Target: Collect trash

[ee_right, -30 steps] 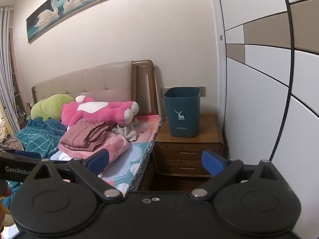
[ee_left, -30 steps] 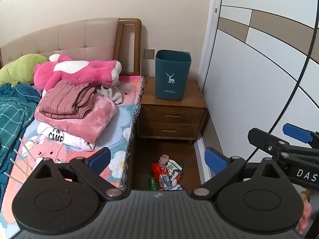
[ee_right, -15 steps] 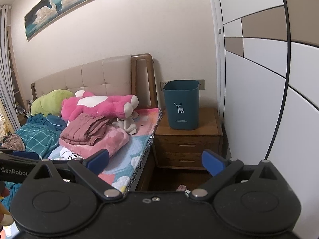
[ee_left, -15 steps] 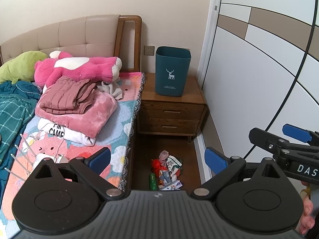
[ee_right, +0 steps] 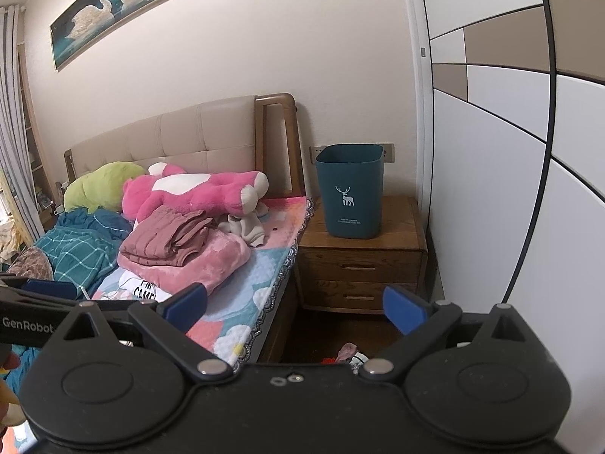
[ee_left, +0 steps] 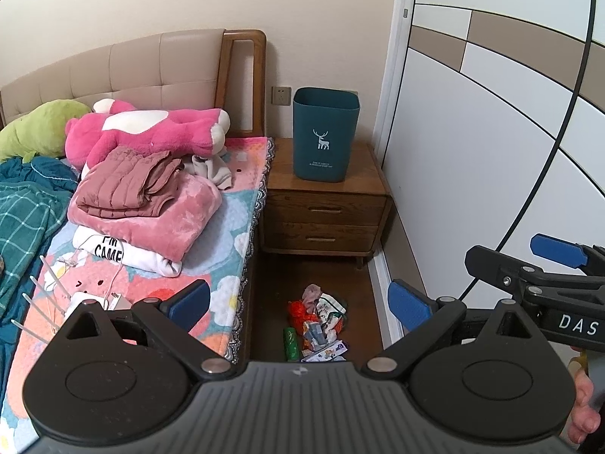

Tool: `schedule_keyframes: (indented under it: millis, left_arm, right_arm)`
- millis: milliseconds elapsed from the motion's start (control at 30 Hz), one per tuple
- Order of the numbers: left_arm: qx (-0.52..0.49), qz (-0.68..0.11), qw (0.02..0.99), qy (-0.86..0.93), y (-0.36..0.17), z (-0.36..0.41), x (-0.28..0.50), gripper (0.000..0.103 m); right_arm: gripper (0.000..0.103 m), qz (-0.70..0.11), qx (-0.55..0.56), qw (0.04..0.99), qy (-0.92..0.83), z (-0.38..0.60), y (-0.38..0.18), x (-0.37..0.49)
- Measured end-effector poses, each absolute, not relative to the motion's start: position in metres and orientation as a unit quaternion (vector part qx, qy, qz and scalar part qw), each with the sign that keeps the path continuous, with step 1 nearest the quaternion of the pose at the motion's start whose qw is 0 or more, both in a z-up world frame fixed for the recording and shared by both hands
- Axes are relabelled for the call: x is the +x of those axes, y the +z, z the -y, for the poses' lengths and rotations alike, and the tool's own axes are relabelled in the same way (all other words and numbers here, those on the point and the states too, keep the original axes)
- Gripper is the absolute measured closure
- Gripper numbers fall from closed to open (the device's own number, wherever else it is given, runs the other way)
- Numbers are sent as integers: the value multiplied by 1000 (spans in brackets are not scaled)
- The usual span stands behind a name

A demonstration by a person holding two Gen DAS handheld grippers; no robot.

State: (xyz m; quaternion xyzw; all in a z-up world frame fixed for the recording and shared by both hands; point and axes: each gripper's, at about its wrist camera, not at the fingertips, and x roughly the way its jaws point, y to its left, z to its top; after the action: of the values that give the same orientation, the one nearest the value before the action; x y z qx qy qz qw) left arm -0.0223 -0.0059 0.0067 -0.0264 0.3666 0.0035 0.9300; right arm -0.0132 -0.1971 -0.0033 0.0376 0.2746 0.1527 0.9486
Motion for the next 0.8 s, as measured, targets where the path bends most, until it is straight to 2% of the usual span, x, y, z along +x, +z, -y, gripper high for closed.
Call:
schedule_keyframes:
  millis: [800]
  left_arm:
    - [-17,-343,939,0,20,20,-12,2]
  right_arm:
    - [5,-255,35,952,166,207,2,-11]
